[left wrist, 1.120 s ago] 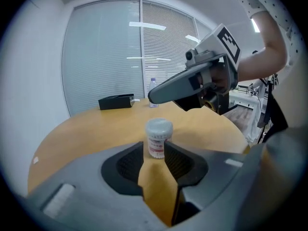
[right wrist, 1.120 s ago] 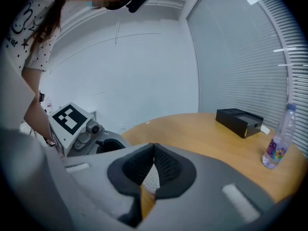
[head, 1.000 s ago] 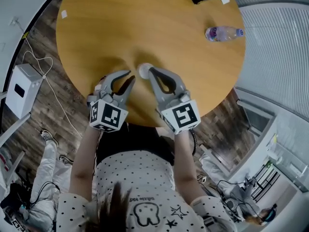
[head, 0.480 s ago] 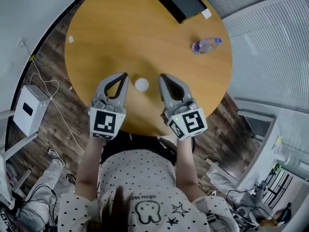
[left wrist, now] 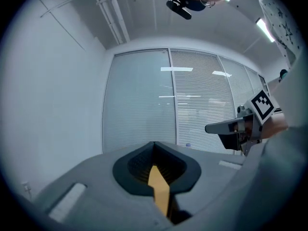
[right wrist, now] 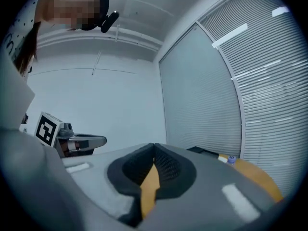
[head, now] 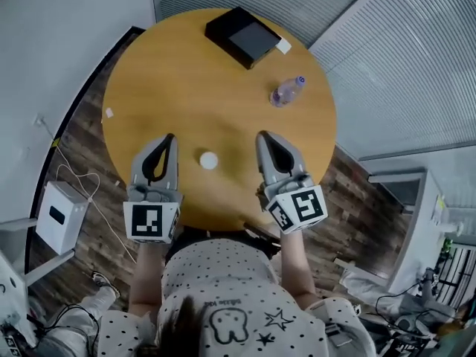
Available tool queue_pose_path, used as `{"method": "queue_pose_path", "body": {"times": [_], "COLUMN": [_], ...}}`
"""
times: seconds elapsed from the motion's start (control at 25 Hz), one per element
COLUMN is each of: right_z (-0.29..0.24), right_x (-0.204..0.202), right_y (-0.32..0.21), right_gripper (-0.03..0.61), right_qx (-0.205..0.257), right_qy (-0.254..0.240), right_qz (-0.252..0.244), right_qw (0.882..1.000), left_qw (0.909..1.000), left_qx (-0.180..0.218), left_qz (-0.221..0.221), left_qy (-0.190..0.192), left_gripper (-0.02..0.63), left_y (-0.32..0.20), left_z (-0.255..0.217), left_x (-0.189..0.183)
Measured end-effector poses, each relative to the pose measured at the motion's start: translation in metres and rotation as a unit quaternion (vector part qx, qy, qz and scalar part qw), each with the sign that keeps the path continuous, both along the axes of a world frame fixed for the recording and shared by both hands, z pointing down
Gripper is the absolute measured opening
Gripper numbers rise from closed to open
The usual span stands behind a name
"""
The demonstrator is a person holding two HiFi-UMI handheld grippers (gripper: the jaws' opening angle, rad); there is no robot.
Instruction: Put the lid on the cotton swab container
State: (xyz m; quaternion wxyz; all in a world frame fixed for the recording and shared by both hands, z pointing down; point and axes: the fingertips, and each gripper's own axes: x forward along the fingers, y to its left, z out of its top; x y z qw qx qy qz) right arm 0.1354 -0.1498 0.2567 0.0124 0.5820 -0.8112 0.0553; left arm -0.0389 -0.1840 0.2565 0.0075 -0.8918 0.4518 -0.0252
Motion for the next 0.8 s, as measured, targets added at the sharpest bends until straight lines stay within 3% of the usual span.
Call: {"method": "queue_pose_path", "body": {"times": [0.16,0.32,0.8], "right_z": [-0.028,-0.045,-0.037], "right_x": [0.003,0.009,0.010], "right_y": [0.016,0.038,0.090], "right_gripper": [0.004,0.005,0.005], "right_qx": [0.024,0.035,0.028], "right_qy": [0.004,-0.001,-0.006], "right_qz": [0.009,0.025,0.061], "right_qw": [1.000,0.999,0.998], "left_qw": [0.9995,0.9992,0.9999], "left_qx": [0.029,0.033,0.013], "left_qz": [-0.006,-0.012,-0.002], "left_qy": [0.011,0.018,0.008], "left_gripper": [0.009,0.009,0.009], "left_y": [0.010,0.022,0.051], "left_z": [-0.040,-0.060,-0.035], "left_x": [-0.007,-0.011,-0.025]}}
